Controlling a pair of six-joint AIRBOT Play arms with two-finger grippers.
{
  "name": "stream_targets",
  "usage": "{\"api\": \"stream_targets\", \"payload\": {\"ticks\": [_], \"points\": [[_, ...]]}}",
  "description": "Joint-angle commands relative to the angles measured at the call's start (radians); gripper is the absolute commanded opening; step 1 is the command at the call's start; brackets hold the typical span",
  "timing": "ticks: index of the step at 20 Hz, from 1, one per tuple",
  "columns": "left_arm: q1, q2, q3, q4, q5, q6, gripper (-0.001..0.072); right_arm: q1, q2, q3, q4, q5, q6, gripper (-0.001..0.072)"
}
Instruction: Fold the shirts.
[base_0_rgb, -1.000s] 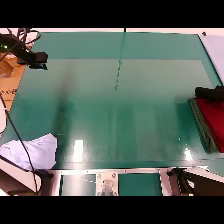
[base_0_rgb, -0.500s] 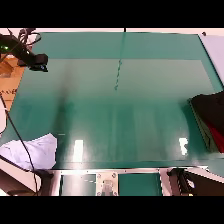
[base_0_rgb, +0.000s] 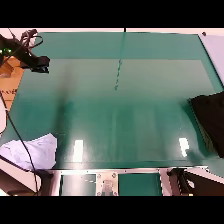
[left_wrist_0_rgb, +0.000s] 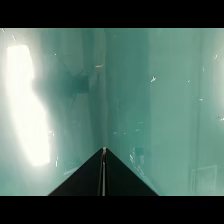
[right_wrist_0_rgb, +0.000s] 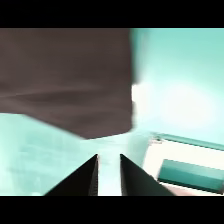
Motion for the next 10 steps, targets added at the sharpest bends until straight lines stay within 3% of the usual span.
{"api": "stream_targets", "payload": {"ticks": [1,6,10], "points": [[0.0,0.035,0.014,0.0,0.012,0.0,0.0026,0.11,-0.006,0.208,0.12,0.036,0.083,0.0018],[-0.004,0.146,-0.009,-0.056,-0.027,-0.023,0.0025,0.478,-0.01,0.258,0.141,-0.131,0.021,0.0017],[-0.09,0.266,-0.241,-0.054,-0.039,-0.026,0.0026,0.786,-0.002,0.105,0.131,-0.186,-0.072,0.0017]]}}
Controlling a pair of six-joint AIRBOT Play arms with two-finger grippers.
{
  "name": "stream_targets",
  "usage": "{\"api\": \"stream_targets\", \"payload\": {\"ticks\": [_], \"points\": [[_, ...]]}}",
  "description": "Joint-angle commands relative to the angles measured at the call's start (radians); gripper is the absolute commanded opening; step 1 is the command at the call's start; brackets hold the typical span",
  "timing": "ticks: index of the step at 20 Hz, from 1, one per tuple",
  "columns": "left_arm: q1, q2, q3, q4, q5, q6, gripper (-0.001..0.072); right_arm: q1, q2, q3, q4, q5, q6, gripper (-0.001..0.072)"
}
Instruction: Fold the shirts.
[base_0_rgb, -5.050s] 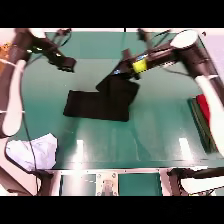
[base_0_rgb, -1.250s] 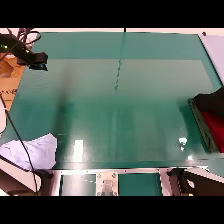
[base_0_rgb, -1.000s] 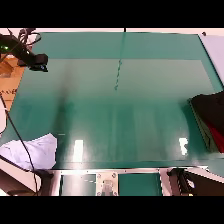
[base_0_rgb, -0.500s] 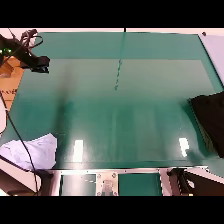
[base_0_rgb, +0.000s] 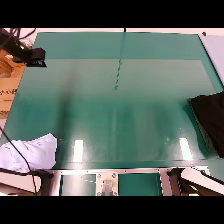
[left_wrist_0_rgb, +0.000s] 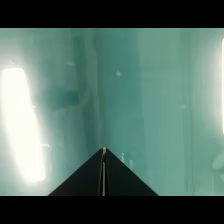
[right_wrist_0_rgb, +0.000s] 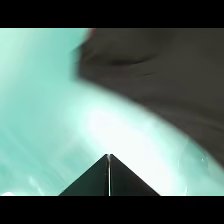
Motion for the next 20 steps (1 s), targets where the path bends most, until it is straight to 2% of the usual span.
{"api": "stream_targets", "payload": {"ticks": [1,6,8,10,14,20], "points": [[-0.079,0.124,-0.229,-0.005,0.01,-0.007,0.0025,0.278,0.016,-0.129,-0.002,-0.077,-0.085,0.0017],[-0.217,0.445,-0.828,-0.002,0.199,-0.071,0.0025,0.603,0.129,-0.452,-0.002,-0.228,-0.121,0.0016],[-0.225,0.549,-0.978,-0.003,0.253,-0.107,0.0025,0.698,0.17,-0.542,0.003,-0.288,-0.119,0.0016],[-0.225,0.597,-1.032,0.022,0.267,-0.111,0.0026,0.765,0.183,-0.565,0.025,-0.346,-0.12,0.0017],[-0.225,0.6,-1.034,0.019,0.268,-0.113,0.0027,0.86,0.183,-0.565,0.055,-0.352,-0.117,0.0017],[-0.225,0.6,-1.035,0.019,0.285,-0.112,0.0027,0.878,0.183,-0.565,0.055,-0.352,-0.117,0.0017]]}}
